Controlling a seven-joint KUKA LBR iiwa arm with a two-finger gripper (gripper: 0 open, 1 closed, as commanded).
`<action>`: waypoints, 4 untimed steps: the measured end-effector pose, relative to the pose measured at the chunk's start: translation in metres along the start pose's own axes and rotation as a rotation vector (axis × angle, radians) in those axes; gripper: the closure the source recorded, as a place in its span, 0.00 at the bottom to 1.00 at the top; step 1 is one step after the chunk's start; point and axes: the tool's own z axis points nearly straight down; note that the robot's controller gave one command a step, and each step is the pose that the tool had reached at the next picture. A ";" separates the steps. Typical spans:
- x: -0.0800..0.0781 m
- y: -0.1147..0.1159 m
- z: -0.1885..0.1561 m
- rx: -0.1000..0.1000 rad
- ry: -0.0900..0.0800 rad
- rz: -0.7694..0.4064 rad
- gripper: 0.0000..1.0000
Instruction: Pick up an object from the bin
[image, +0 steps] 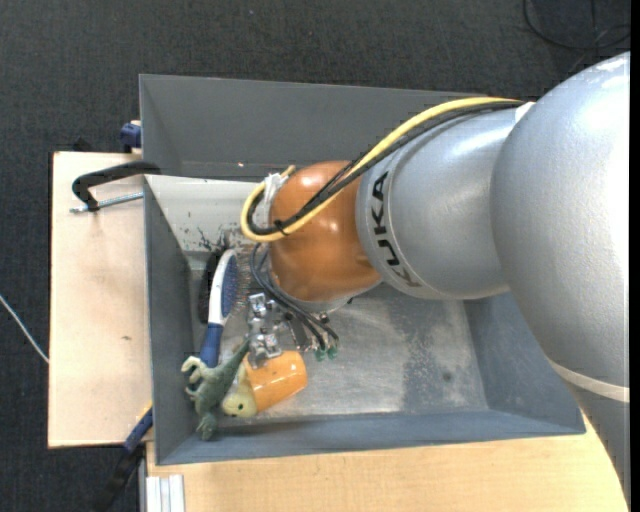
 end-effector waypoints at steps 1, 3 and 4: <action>-0.015 0.005 -0.064 -0.006 0.028 -0.183 1.00; -0.001 0.008 -0.015 -0.011 0.043 -0.399 1.00; 0.001 0.011 -0.095 -0.012 0.025 -0.537 1.00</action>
Offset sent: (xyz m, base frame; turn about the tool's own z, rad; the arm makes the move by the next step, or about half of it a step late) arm 0.0085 0.0067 0.0620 -0.1828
